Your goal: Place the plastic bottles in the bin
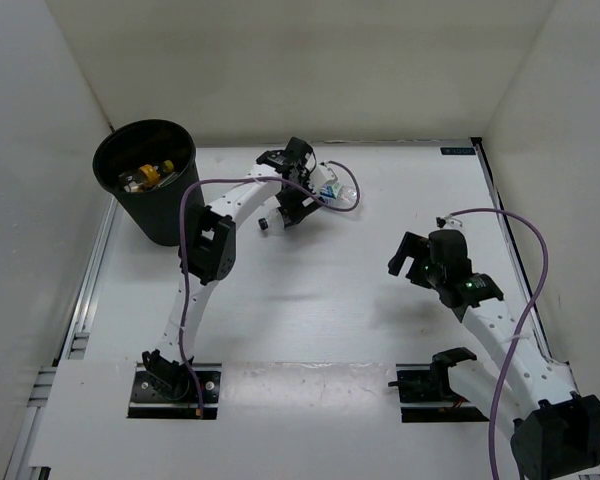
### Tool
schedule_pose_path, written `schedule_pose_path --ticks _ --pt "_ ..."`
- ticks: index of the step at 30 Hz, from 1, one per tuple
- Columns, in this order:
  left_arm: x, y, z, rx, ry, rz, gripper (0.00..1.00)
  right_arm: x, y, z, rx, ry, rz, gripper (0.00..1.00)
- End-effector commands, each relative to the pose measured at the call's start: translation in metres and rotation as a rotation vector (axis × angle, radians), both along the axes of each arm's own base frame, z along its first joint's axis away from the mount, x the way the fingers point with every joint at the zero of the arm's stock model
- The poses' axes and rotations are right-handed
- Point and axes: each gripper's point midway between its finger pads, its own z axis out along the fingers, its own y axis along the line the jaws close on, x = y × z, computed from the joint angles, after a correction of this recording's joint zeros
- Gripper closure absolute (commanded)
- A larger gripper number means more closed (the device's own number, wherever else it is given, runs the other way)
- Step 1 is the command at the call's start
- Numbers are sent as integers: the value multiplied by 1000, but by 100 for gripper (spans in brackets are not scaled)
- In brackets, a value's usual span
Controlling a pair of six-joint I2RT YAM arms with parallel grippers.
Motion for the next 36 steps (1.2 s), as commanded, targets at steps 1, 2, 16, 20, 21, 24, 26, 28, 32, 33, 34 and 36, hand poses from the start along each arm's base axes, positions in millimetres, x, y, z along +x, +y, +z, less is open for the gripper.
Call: schedule_pose_path --ticks 1,2,16,20,21,24,26,28,32,33,34,36 --pt "17 -17 36 -100 -94 49 0 3 0 1 -14 -6 13 0" --pt "21 -17 28 -92 -93 64 0 3 -1 1 -21 -7 20 0" --pt "-21 11 -18 0 100 137 6 14 0 8 -49 -5 32 0" --pt "-19 9 8 -53 88 174 79 16 1 12 -46 -15 31 0" --pt "-17 7 30 -78 63 185 85 17 3 14 -29 -21 34 0" --pt "-12 4 79 -138 -21 180 89 18 4 14 -22 -20 28 0" --pt "-12 9 133 -186 -121 186 89 18 6 18 -10 -37 36 0" --pt "-15 18 194 -235 -260 178 89 19 8 22 1 -53 42 0" --pt "-16 61 310 -279 -609 256 89 22 15 28 31 -75 69 0" --pt "-9 81 343 -277 -732 308 89 23 19 32 46 -82 84 0" --pt "-12 95 367 -290 -802 342 89 24 21 31 51 -78 92 0" --pt "-17 132 411 -294 -931 440 89 28 26 35 65 -85 106 0"
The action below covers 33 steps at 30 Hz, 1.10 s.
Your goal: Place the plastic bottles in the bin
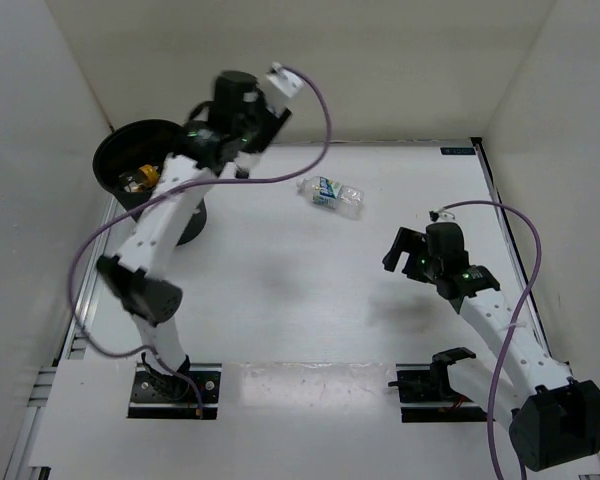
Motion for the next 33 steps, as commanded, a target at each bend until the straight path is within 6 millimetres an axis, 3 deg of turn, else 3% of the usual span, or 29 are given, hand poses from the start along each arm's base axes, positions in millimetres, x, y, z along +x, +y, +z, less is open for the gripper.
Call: schedule_pose_path --ticks 1,4,5,7,8,10,11,12,15,18,19,20,21,22,23,24,25,26,27,28,33 --pt "-6 96 122 -49 -335 275 89 20 17 35 68 -93 51 0" --pt "2 136 131 -22 -364 344 89 26 25 39 80 -94 72 0" --pt "12 157 120 9 -346 389 89 27 28 39 81 -97 83 0" --pt "24 178 106 39 -317 428 88 32 34 49 85 -113 105 0" --pt "32 201 90 49 -282 479 86 34 38 46 75 -101 120 0" --pt "47 217 59 54 -215 485 84 41 46 53 71 -115 159 0" --pt "51 237 46 32 -187 525 82 39 55 56 78 -118 235 0" --pt "56 244 29 20 -147 531 73 40 61 59 84 -120 279 0" --pt "58 257 4 -29 -88 529 57 51 78 72 77 -103 412 0" --pt "58 259 -1 -51 -75 530 40 78 87 88 23 -86 470 0" --pt "58 259 -1 -51 -75 530 35 90 90 80 8 -56 481 0" --pt "58 259 -1 -51 -75 530 22 105 95 102 1 -99 491 0" --pt "58 263 -1 -59 -75 543 13 117 96 107 -23 -122 501 0" --pt "58 263 -1 -59 -75 543 4 129 100 93 -38 -83 512 0" --pt "55 263 -2 -59 -72 543 0 145 102 110 -57 -119 507 0" --pt "55 261 -2 -62 -71 534 0 156 100 108 -89 -114 505 0" --pt "52 261 -2 -62 -70 534 0 171 101 85 -117 -60 498 0" --pt "48 261 2 -63 -77 534 0 186 99 93 -133 -72 485 0" --pt "45 261 7 -66 -86 534 0 194 101 88 -143 -61 495 0" --pt "42 262 9 -72 -90 546 0 205 102 63 -175 -15 515 0" --pt "16 261 39 -86 -150 544 0 242 113 27 -287 0 583 0"
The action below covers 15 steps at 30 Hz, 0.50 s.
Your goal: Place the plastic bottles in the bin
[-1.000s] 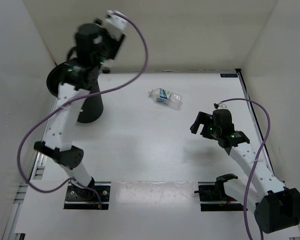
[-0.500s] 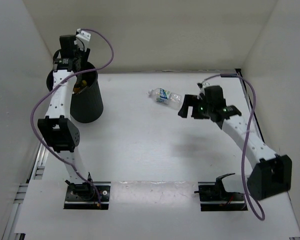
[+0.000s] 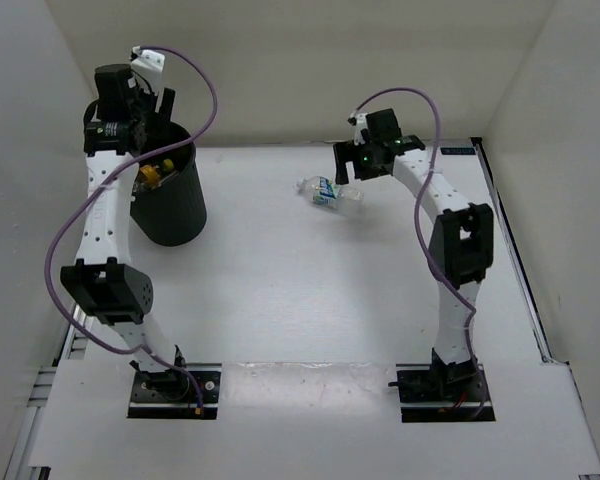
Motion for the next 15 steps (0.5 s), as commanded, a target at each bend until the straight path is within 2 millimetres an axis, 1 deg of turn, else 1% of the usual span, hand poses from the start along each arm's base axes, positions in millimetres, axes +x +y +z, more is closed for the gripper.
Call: schedule_pose_path --ticks 1,2,3,4,5,6,7,8,9,10,11,12,13,14,15 --pt "-30 -4 44 -16 -105 -9 0 8 -8 -21 -140 4 69 0" --pt "-41 -8 43 -22 -98 -26 0 11 -9 -26 -152 7 61 0" --pt "-46 -12 44 -29 -99 -48 0 19 -7 -33 -163 -3 75 0" --pt "-49 -12 43 -29 -98 -48 0 23 -7 -36 -175 -11 93 0" --pt "-53 -13 40 -38 -85 -45 0 25 -4 -47 -171 7 102 0" --pt "-54 -13 37 -39 -75 -44 0 32 -2 -44 -174 -18 112 0" --pt "-57 -9 32 -49 -52 -32 0 33 2 -47 -163 -15 134 0" --pt "-59 -7 34 -46 -53 -23 0 33 2 -60 -176 4 145 0" --pt "-59 -7 34 -46 -53 -23 0 35 3 -62 -176 4 145 0" --pt "-61 -8 32 -55 -43 -19 0 35 3 -69 -180 16 146 0" --pt "-62 -8 33 -55 -41 -19 0 33 5 -74 -173 27 154 0" --pt "-59 -8 29 -64 -32 -16 0 31 9 -82 -177 41 165 0" --pt "-59 -8 29 -64 -32 -16 0 31 9 -82 -177 41 165 0" --pt "-60 -8 26 -64 -22 -16 0 28 8 -93 -178 67 158 0" --pt "-58 -8 27 -64 -23 -16 0 22 14 -97 -177 81 164 0"
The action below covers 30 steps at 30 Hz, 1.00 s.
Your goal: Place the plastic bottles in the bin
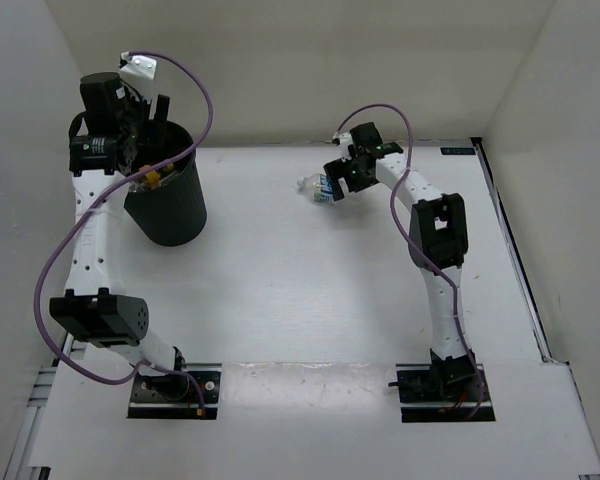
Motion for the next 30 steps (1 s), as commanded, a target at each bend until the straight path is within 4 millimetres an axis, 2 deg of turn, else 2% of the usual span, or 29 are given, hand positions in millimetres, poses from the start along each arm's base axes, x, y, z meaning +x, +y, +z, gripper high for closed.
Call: schedule_pose_path --ticks 1,3,4,6,8,10,11,12,13,14,16,17,18,19,21,22,23,24,25,26,27,28,30 --pt "-5 -1 1 -25 10 0 0 -8 17 -15 -4 24 47 0" --pt "-4 -1 -1 -33 16 3 0 -12 10 -30 -61 46 18 0" --pt "-4 -1 4 -33 4 3 0 -16 18 -29 -64 52 34 4" --pt "-5 -1 8 -33 -5 3 0 -20 20 -34 -73 64 27 16" --pt "-5 -2 6 -36 4 -6 0 -24 25 -27 -58 65 13 46" --pt "-6 -3 4 -37 13 -6 0 -30 23 -32 -63 91 3 65" --pt "-10 -3 9 -36 1 -6 0 -31 23 -22 -50 80 -11 75" --pt "-14 -3 14 -35 -11 -6 0 -36 21 -22 -50 92 -18 88" --pt "-14 -5 12 -40 -2 -19 0 -38 21 -19 -45 93 -26 95" --pt "-19 -9 14 -47 -1 -36 0 -39 21 -3 -27 73 -39 99" --pt "-23 -25 14 -72 9 -111 0 -49 24 12 13 74 -28 100" --pt "-31 -33 20 -97 9 -148 0 -55 32 43 83 52 -17 100" --pt "-34 -44 19 -119 22 -201 0 -62 36 58 126 50 -9 100" --pt "-42 -73 22 -178 29 -355 0 -68 38 90 199 5 5 100" --pt "-59 -104 18 -288 76 -509 0 -87 53 128 368 -3 44 100" --pt "-70 -121 16 -335 95 -604 0 -110 66 168 538 -40 153 100" --pt "-88 -152 15 -429 127 -791 0 -125 75 189 648 -30 170 100" --pt "-99 -168 5 -489 175 -873 0 -139 80 208 730 -47 211 100" --pt "-109 -181 1 -535 207 -941 0 -152 78 236 818 -147 262 100" --pt "-122 -196 2 -592 227 -1041 0 -162 79 249 874 -166 283 100" --pt "-125 -207 -11 -642 280 -1086 0 -178 86 260 939 -148 294 100" --pt "-130 -214 -12 -676 302 -1128 0 -193 87 278 980 -182 327 100" --pt "-142 -227 -9 -752 329 -1252 0 -208 93 283 1028 -185 357 100"
